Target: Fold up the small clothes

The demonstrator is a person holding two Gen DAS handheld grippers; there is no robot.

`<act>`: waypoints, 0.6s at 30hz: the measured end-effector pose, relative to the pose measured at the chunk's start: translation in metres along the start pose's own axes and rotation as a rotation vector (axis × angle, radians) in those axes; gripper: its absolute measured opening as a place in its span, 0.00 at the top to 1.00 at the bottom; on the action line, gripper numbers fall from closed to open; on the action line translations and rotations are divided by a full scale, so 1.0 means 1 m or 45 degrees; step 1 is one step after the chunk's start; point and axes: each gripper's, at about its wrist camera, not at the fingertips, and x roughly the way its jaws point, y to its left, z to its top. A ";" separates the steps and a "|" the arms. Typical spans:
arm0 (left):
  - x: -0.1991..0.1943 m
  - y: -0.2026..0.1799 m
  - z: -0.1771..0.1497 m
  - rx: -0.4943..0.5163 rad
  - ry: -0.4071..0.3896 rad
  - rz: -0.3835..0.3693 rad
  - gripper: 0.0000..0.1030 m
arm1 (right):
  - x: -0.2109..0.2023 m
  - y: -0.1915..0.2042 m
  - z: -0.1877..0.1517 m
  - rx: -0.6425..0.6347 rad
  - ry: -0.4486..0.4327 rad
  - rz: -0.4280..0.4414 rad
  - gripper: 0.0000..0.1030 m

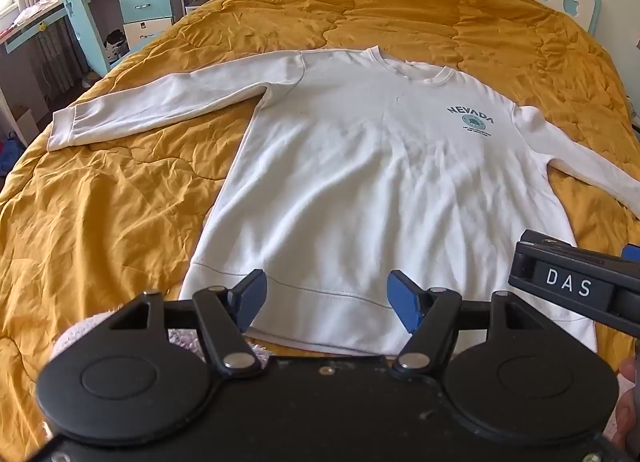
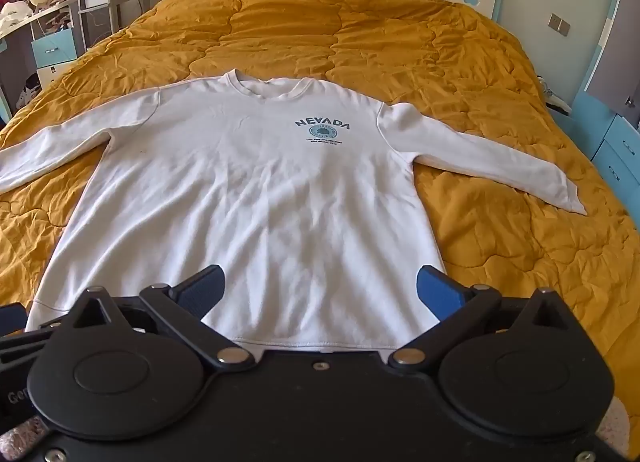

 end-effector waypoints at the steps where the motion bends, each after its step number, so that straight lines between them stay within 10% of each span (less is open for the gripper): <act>1: 0.000 -0.001 0.000 0.004 0.001 0.000 0.32 | 0.000 0.000 0.000 0.002 0.001 0.003 0.00; 18: 0.005 0.002 0.001 -0.018 0.031 0.002 0.32 | -0.001 0.000 0.000 0.003 0.002 0.009 0.00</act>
